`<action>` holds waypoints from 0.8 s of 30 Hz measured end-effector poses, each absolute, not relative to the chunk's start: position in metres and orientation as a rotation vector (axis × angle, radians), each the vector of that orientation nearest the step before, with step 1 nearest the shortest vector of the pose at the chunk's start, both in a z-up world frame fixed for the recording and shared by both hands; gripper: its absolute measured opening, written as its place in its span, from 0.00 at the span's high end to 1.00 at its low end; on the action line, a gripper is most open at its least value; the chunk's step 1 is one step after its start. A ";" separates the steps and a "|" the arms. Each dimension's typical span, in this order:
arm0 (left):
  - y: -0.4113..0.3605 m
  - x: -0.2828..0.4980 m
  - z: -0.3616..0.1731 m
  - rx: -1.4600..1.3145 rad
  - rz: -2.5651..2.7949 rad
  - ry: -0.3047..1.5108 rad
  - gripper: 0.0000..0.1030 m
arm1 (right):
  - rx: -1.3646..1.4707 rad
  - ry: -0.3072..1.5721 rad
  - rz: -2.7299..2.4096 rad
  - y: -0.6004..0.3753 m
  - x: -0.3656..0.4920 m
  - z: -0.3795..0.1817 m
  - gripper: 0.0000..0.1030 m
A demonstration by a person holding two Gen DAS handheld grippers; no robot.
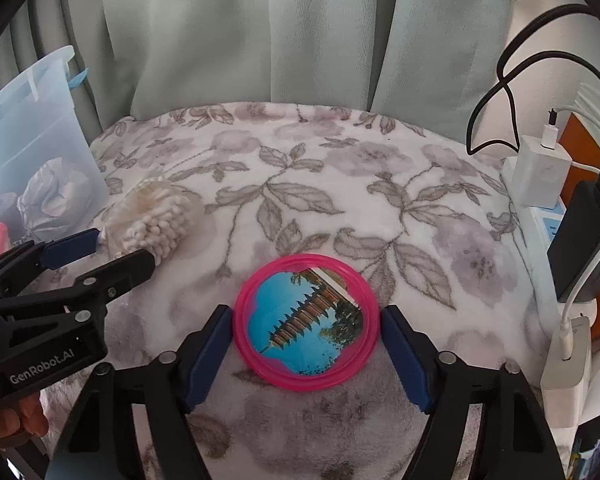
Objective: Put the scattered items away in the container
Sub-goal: 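Grasp the cotton swab bag with the left tool while the right tool grasps the pink mirror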
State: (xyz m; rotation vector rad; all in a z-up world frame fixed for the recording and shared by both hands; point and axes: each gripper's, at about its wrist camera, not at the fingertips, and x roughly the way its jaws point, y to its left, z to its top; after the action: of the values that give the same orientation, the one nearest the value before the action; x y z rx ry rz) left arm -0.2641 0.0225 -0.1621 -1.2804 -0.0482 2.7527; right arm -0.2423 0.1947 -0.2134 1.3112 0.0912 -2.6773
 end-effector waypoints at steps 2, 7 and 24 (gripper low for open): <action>0.022 -0.263 -0.161 -1.284 2.749 -0.062 0.32 | 1.313 0.076 -2.679 0.196 -0.241 -0.212 0.26; 0.022 -0.258 -0.155 -1.279 2.745 -0.077 0.33 | 1.318 0.045 -2.686 0.199 -0.234 -0.208 0.26; 0.027 -0.223 -0.112 -1.198 2.747 -0.090 0.33 | 1.278 -0.055 -2.737 0.207 -0.189 -0.175 0.27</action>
State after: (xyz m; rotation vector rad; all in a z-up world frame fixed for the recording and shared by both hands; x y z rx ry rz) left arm -0.2231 0.0272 -0.1122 -1.1983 -0.0903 2.7469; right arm -0.1885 0.2072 -0.1750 1.2780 -0.0552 -2.7372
